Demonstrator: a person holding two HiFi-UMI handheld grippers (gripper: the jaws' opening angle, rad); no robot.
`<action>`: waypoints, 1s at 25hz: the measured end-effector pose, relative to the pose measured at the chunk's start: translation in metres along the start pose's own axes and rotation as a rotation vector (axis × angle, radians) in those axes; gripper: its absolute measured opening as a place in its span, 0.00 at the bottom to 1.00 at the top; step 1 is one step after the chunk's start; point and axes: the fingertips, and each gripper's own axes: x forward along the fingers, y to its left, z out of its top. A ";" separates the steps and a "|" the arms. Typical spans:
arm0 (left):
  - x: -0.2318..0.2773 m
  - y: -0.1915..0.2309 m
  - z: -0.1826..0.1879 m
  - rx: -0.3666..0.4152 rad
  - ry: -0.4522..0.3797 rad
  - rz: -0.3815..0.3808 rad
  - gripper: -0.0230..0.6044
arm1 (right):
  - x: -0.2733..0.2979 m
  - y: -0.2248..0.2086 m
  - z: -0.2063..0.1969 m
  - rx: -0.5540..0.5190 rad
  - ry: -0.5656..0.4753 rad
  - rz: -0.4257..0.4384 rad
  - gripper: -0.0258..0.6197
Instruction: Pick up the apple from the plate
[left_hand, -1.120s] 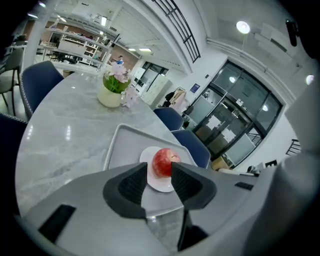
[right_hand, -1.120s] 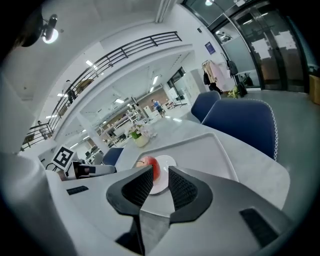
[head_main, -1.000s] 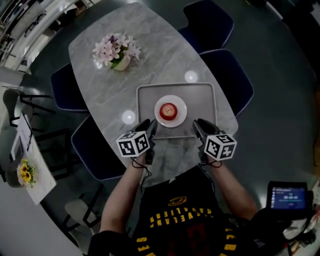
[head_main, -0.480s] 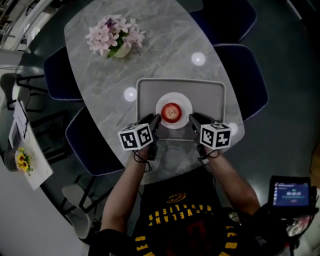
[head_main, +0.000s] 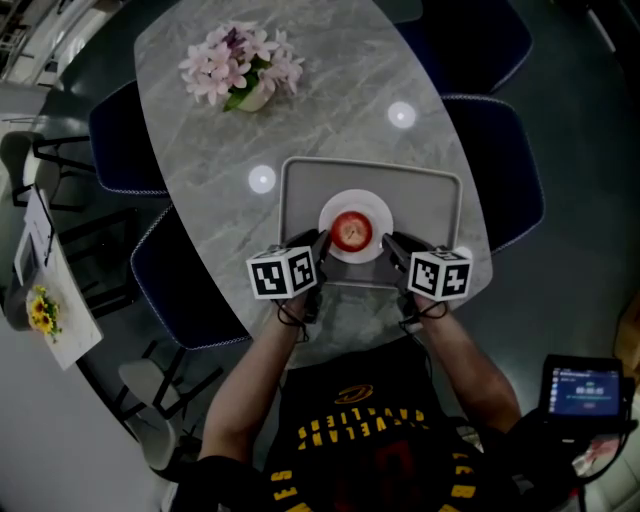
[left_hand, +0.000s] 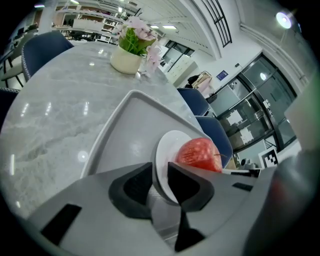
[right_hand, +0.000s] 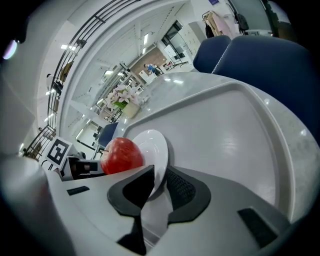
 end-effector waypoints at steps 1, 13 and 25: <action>0.002 0.000 -0.001 -0.003 0.008 -0.001 0.17 | 0.001 0.000 0.000 0.006 0.000 0.004 0.15; -0.001 0.002 -0.011 -0.095 0.028 -0.004 0.12 | -0.004 0.005 0.002 0.044 -0.018 0.019 0.12; -0.030 0.005 -0.020 -0.140 0.015 -0.034 0.11 | -0.007 0.023 -0.018 0.104 0.023 0.052 0.12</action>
